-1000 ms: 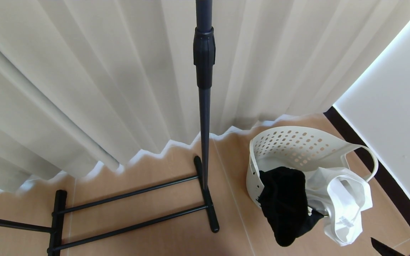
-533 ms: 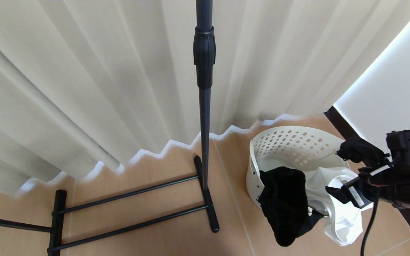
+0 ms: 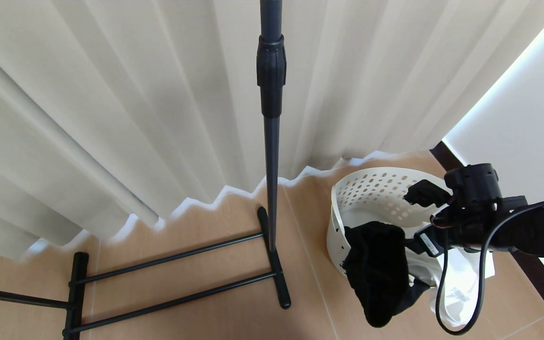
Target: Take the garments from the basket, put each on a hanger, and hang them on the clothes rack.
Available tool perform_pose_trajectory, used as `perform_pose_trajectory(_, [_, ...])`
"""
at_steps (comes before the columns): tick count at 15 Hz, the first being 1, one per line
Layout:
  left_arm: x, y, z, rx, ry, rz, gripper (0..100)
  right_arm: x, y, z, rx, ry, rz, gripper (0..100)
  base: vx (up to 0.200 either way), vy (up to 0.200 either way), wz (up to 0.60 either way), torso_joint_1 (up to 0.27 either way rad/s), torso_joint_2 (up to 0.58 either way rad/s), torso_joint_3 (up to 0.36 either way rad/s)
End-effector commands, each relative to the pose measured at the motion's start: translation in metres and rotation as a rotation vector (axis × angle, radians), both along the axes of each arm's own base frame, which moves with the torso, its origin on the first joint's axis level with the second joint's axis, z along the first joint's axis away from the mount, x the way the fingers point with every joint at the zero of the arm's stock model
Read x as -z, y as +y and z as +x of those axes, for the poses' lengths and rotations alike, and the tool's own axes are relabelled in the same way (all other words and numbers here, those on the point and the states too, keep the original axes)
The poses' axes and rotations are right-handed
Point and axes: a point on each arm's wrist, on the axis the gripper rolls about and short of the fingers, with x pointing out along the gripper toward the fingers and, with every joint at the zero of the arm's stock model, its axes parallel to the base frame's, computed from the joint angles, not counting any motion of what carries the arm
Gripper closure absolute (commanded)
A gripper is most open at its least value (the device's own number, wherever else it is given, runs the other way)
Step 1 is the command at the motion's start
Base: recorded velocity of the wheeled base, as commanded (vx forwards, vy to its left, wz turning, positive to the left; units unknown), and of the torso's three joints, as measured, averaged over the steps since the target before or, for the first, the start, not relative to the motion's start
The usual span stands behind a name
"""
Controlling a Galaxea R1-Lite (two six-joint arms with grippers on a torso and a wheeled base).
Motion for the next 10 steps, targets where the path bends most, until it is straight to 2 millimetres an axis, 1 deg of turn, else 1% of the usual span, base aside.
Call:
perform_pose_trajectory(1, [0.000,0.000,0.000,-0.001,0.000,-0.001,0,0.013,0.002,0.012,-0.001,0.032,-0.005,0,0.000,0.000,0.00,0.000,0.00,0.000])
perform_pose_trajectory(4, [0.000,0.000,0.000,-0.001,0.000,-0.001,0,0.021,0.003,0.020,0.000,0.047,-0.006,0,0.000,0.000,0.00,0.000,0.00,0.000])
perform_pose_trajectory(7, [0.000,0.000,0.000,-0.001,0.000,-0.001,0,0.039,0.005,0.034,-0.003,0.023,-0.006,0,0.000,0.000,0.00,0.000,0.00,0.000])
perform_pose_trajectory(10, [0.000,0.000,0.000,-0.001,0.000,-0.001,0,0.043,0.007,0.046,-0.011,0.011,-0.011,0,0.000,0.000,0.00,0.000,0.00,0.000])
